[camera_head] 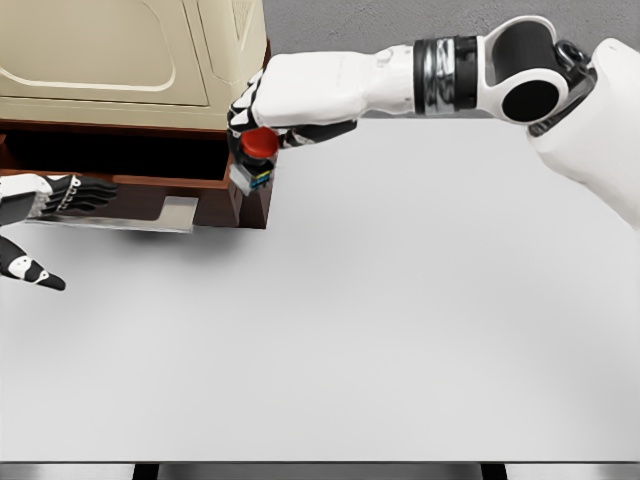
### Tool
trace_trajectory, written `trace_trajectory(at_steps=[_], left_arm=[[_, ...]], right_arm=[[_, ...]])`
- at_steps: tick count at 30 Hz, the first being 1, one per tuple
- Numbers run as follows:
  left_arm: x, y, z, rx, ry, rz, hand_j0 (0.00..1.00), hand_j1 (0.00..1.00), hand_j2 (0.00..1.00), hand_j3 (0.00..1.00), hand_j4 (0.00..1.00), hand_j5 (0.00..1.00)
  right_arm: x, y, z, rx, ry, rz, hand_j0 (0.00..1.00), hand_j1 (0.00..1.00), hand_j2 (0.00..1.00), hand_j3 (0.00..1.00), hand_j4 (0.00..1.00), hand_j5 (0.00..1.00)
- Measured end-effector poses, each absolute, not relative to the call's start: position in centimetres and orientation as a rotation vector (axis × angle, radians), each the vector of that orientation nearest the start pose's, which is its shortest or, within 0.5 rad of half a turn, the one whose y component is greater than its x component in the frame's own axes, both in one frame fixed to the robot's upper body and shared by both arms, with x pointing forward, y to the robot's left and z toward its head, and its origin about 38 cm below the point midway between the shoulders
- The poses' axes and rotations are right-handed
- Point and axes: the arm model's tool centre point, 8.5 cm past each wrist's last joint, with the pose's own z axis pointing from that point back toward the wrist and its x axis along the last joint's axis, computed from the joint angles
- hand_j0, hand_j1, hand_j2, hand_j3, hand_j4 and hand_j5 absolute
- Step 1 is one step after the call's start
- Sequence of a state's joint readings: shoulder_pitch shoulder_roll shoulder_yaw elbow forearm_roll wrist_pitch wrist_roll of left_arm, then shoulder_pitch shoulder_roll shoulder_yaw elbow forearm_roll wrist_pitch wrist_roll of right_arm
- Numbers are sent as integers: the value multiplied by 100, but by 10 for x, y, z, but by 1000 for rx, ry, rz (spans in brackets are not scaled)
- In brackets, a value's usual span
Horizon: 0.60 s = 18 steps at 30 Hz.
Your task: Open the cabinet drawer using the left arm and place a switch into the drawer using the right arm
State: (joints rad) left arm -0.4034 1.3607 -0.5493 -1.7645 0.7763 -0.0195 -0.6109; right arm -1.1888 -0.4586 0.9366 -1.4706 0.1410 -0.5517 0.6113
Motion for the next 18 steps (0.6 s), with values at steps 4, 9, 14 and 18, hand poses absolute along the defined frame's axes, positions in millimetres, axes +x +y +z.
trace_trajectory(at_steps=[4, 9, 14, 18], left_arm=[[352, 394, 275, -209, -1191, -1185, 100, 100, 100, 100, 100, 100], [349, 391, 270, -259, -1189, -1135, 100, 100, 100, 100, 100, 100], [348, 397, 278, -240, -1157, -1134, 100, 100, 100, 100, 100, 100], [347, 402, 286, -162, -1176, -1231, 100, 100, 100, 100, 100, 100]], right_arm=[[444, -71, 367, 140, 2040, -2541, 50, 50, 50, 50, 50, 50], [444, -67, 368, 139, 2044, -2544, 50, 50, 50, 50, 50, 50], [444, -65, 371, 146, 2045, -2541, 49, 49, 49, 49, 49, 49], [443, -58, 374, 144, 2052, -2533, 49, 49, 49, 49, 49, 49]])
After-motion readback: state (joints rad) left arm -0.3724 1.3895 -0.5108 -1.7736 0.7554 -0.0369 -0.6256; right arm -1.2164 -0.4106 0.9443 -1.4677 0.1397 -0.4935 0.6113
